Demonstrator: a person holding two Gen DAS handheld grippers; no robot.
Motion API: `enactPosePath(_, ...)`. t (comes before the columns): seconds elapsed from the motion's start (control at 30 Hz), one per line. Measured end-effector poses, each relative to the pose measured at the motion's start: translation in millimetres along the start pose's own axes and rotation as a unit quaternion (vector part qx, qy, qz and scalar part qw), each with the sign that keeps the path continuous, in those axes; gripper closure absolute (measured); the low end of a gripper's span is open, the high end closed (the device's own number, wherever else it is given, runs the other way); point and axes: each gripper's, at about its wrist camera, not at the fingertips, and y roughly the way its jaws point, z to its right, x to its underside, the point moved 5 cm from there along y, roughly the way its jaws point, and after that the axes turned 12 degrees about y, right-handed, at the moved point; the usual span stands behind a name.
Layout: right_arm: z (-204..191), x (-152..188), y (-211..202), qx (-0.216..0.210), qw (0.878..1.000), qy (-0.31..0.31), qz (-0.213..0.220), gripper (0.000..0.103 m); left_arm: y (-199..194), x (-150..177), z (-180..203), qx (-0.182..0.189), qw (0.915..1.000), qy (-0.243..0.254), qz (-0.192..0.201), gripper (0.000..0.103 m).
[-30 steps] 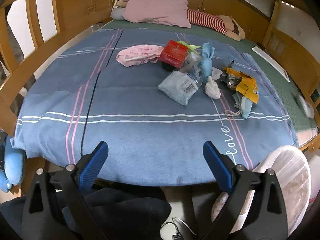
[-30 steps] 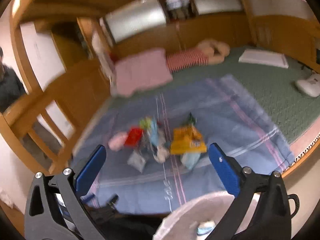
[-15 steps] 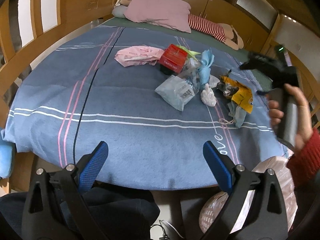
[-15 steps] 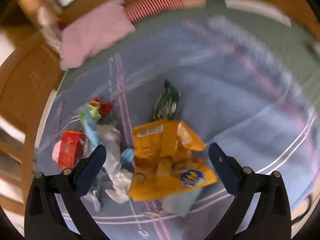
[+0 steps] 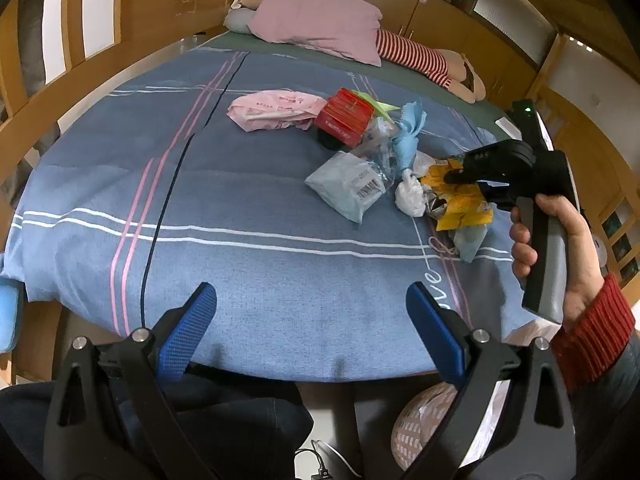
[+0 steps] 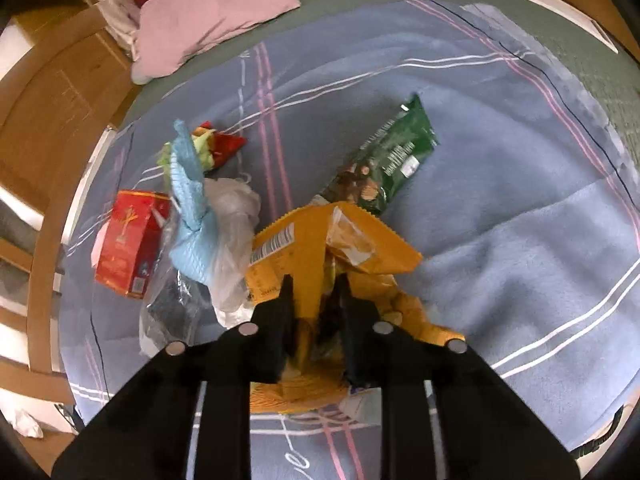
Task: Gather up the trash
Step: 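Close the right gripper on the yellow chip bag and lift it, then grasp the yellow chip bag with the left gripper while the right releases it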
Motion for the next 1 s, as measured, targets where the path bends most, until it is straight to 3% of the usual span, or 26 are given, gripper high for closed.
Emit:
enactPosePath(0.23,-19,21,-20,-0.056,0.998,-0.025,-0.019,0.085,1,2,-9,-0.014,0.9995,-0.029,-0.002,0.008)
enactPosePath(0.4,-37,24,-37,-0.068,0.997,-0.042,-0.003,0.086,1,4,-20,-0.010,0.9974,-0.072,-0.002,0.006)
enactPosePath(0.63,-52,22,-62,-0.135,0.990,-0.024,0.015,0.086,-1,4,-31,-0.012,0.9941,-0.108,0.002,0.006)
enactPosePath(0.8,-69,38,-61,-0.166,0.985,-0.037,-0.014,0.086,-2,5,-40,-0.023,0.9906,-0.135,0.005,0.005)
enactPosePath(1.0,-93,66,-40,-0.164,0.982,-0.074,-0.050,0.086,-10,4,-44,-0.041,0.9891,-0.139,0.025,0.005)
